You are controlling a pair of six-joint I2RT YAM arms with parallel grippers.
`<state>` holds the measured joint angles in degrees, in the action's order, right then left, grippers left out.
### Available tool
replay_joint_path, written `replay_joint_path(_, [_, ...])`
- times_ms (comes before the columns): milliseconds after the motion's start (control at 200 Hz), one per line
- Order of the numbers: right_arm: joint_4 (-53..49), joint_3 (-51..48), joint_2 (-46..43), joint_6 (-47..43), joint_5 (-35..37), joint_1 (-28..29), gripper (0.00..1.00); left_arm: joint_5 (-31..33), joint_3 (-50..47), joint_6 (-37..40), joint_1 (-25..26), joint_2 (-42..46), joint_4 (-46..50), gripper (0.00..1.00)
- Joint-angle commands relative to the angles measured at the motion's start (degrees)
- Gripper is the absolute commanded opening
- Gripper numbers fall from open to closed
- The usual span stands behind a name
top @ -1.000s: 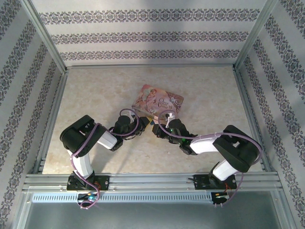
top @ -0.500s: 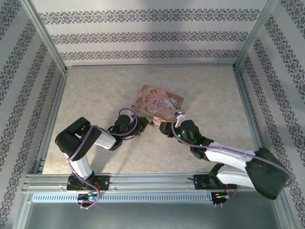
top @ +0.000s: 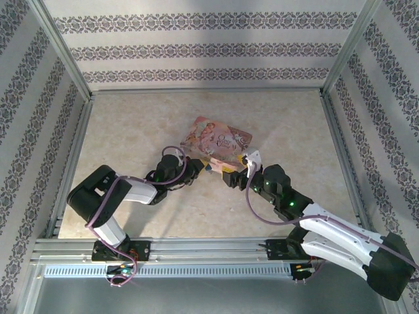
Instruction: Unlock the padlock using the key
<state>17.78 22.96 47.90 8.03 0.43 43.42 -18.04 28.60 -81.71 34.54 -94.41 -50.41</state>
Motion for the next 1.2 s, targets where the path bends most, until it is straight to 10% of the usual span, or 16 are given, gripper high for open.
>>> replay_joint_path(0, [-2.95, 2.46, -1.73, -13.14, -2.54, 1.15, 0.74, 0.44, 2.64, -0.46, 0.88, 3.58, 1.98, 0.05])
replay_joint_path(475, [-14.53, 6.06, 0.13, -54.40, -0.75, 5.09, 0.91, 0.38, 2.65, -3.62, 0.88, 6.09, 3.28, 0.05])
replay_joint_path(1194, [-17.83, 11.99, 12.07, -60.06, 1.18, 6.42, 0.94, 0.29, 2.52, -7.42, 0.88, 8.19, 5.76, 0.04])
